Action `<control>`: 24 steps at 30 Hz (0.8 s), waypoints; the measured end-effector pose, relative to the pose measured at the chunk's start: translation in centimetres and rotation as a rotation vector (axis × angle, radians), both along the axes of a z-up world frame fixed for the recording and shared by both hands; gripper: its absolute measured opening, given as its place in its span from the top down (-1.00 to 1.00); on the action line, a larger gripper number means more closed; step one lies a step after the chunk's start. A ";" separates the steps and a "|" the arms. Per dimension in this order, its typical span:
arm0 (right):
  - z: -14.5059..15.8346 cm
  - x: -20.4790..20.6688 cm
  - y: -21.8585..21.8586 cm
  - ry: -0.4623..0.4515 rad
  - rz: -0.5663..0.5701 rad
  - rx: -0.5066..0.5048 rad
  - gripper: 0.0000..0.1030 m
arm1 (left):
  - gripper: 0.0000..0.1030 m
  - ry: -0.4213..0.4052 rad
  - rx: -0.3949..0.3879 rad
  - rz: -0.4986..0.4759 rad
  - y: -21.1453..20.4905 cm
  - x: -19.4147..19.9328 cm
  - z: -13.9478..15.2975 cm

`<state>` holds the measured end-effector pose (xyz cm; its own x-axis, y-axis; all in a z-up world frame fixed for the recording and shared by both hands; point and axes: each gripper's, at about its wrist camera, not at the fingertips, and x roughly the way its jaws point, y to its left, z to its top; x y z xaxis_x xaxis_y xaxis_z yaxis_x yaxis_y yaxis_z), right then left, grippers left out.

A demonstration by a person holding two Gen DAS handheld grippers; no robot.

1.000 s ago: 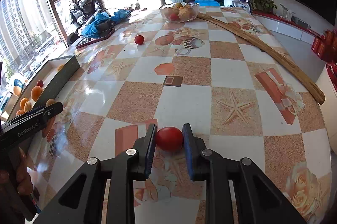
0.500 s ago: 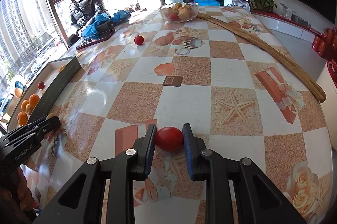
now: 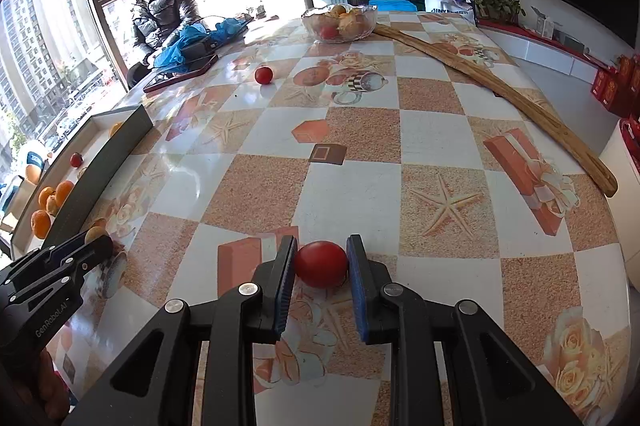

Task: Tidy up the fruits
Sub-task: 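Lift the tomato with the right tool while the left tool holds the brown fruit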

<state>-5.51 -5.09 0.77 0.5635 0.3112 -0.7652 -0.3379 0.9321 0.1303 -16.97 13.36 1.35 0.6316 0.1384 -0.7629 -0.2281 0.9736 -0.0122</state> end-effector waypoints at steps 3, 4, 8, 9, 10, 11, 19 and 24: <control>0.0 0.0 0.0 0.000 0.000 0.001 0.50 | 0.44 0.009 -0.011 0.001 0.0 0.0 -0.4; 0.0 0.0 0.0 0.000 0.000 0.000 0.50 | 0.44 0.008 -0.002 0.000 -0.2 0.0 -0.4; 0.0 0.0 0.1 -0.001 0.000 -0.005 0.50 | 0.44 0.009 -0.009 0.002 -0.2 0.0 -0.5; 0.0 0.0 0.1 -0.002 0.000 -0.007 0.50 | 0.44 0.009 -0.014 0.002 -0.2 0.0 -0.5; 0.0 0.0 0.1 -0.002 0.000 -0.010 0.50 | 0.44 0.010 -0.016 0.003 -0.1 0.0 -0.4; 0.0 -0.1 0.1 -0.003 0.000 -0.013 0.50 | 0.44 0.010 -0.014 0.003 -0.1 0.0 -0.4; 0.0 -0.1 0.3 -0.006 -0.001 -0.027 0.50 | 0.44 0.004 -0.042 0.000 0.3 -0.1 -0.3; -0.1 -0.1 0.3 -0.007 -0.001 -0.028 0.50 | 0.44 -0.013 -0.128 -0.001 1.5 -0.4 -0.2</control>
<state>-5.58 -4.77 0.72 0.5689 0.2888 -0.7700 -0.3377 0.9358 0.1014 -17.33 14.89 1.13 0.6420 0.0397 -0.7657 -0.2262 0.9640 -0.1397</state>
